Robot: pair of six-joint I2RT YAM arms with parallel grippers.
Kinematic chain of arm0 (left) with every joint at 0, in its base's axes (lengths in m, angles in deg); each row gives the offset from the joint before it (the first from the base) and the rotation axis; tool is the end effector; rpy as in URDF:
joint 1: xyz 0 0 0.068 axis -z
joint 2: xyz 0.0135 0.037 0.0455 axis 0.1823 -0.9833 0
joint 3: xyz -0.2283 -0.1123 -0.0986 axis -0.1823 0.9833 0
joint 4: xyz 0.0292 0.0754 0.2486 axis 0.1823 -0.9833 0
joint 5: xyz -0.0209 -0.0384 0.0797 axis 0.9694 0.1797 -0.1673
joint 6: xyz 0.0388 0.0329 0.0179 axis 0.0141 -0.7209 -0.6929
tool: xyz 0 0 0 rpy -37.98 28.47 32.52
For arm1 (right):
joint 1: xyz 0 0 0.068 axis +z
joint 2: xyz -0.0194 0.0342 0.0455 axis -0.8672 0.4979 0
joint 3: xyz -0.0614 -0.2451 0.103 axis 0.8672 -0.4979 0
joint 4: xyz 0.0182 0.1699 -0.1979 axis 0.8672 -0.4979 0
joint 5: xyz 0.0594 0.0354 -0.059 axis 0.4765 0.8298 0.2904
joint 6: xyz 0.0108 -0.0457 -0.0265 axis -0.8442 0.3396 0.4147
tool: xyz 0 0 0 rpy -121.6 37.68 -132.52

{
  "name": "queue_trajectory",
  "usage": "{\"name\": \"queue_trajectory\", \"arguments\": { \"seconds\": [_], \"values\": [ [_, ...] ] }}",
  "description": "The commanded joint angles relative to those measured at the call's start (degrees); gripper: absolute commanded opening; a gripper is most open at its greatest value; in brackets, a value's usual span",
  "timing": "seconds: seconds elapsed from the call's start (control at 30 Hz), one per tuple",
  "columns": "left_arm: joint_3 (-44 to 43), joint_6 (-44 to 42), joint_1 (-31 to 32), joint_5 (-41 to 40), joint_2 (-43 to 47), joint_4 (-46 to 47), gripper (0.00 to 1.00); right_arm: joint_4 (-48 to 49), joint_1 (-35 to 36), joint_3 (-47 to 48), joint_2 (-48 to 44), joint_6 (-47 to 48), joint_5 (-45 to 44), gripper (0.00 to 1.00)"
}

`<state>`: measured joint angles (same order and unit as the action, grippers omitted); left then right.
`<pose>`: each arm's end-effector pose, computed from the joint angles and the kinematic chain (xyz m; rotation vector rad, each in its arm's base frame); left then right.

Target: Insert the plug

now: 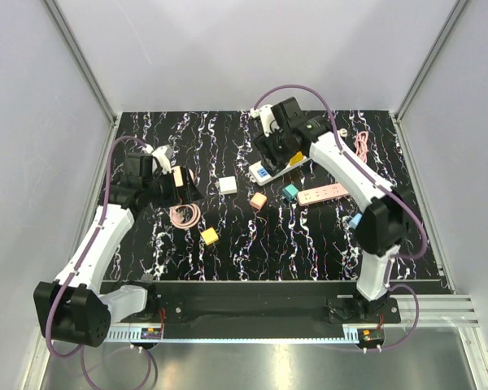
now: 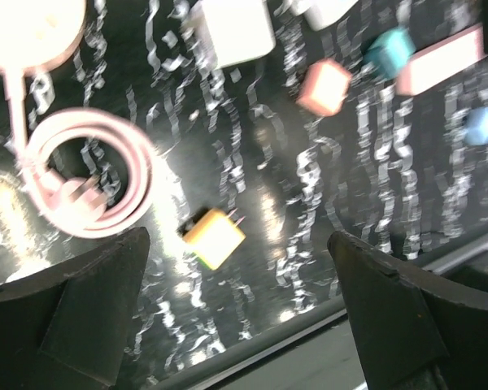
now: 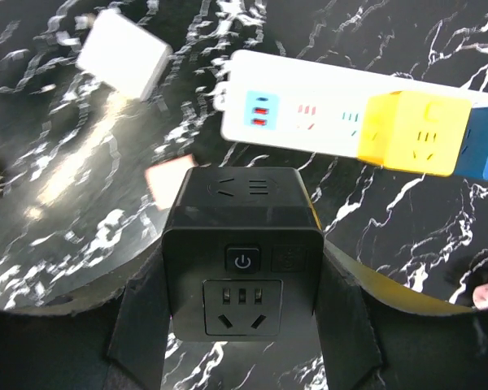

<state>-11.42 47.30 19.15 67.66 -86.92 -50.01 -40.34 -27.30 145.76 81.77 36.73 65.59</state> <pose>0.2304 -0.0487 0.2982 -0.0288 2.3913 -0.6941 0.3398 0.2202 0.3394 -0.9630 2.2443 0.1810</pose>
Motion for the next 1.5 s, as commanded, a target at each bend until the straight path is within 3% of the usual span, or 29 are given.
{"name": "queue_trajectory", "arguments": {
  "seconds": [0.0,0.37,0.73,1.47],
  "values": [
    [2.87,-4.74,0.23,-3.84,2.41,0.87,0.99,-2.33,-2.86,7.44,5.03,1.79,4.70,0.00],
    [4.90,-5.89,0.85,-4.46,3.64,2.19,0.99,-13.31,-8.05,35.04,28.51,3.11,9.27,0.00],
    [4.29,-6.32,1.55,-5.96,2.77,1.84,0.99,-13.32,-9.90,34.62,31.76,3.38,13.04,0.00],
    [4.64,-6.41,1.64,-5.34,2.94,1.58,0.99,-10.68,-10.08,36.28,34.67,2.76,10.50,0.00]
  ]
}}
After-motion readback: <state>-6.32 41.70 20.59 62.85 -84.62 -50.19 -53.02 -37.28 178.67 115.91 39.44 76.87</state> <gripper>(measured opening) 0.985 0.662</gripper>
